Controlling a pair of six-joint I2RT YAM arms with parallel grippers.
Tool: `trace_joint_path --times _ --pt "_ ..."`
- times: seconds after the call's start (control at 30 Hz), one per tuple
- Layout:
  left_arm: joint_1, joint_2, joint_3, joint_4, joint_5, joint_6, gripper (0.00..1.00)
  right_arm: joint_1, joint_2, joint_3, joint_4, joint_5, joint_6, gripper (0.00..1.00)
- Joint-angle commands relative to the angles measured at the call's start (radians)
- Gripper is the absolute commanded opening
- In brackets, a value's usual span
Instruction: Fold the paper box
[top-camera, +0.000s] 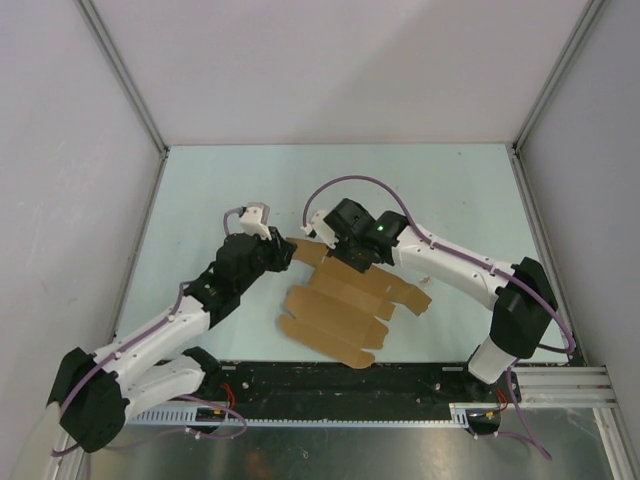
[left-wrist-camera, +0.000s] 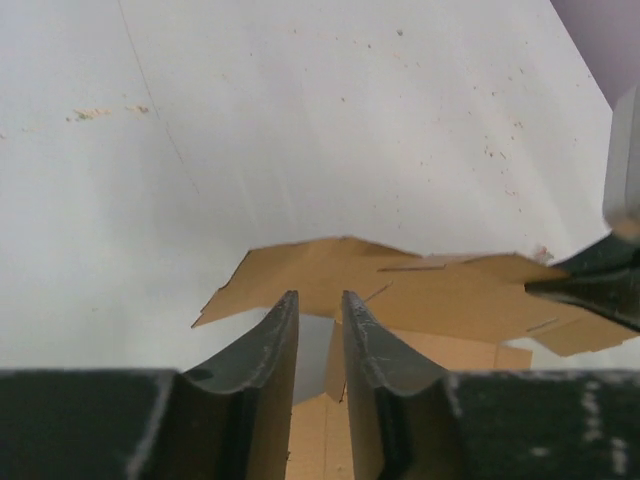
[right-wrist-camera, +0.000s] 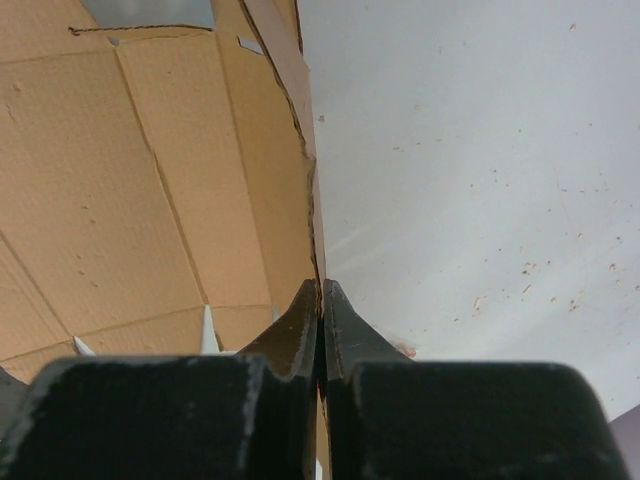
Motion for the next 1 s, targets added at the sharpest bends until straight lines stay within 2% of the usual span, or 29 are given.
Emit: trace_joint_path --times 0.0,0.17,0.23,0.37,0.67,0.97 --pt "0.025 0.036 0.084 0.038 -0.009 -0.042 0.27 0.013 -0.036 -0.014 0.007 -0.034 0.005 0.0" --pt "0.033 0.088 0.124 0.06 0.021 -0.047 0.06 0.021 -0.039 -0.018 0.011 -0.04 0.009 0.0" --pt "0.036 0.107 0.131 0.075 0.043 -0.052 0.01 0.023 -0.046 -0.02 0.014 -0.046 0.011 0.0" --pt "0.035 0.148 0.128 0.104 0.129 -0.065 0.0 0.023 -0.05 -0.02 0.017 -0.046 0.014 0.0" --pt "0.033 0.167 0.101 0.161 0.228 -0.069 0.0 0.024 -0.049 -0.023 0.023 -0.057 0.02 0.0" --pt "0.018 0.161 0.055 0.163 0.245 -0.07 0.0 0.024 -0.059 -0.022 0.027 -0.046 0.023 0.0"
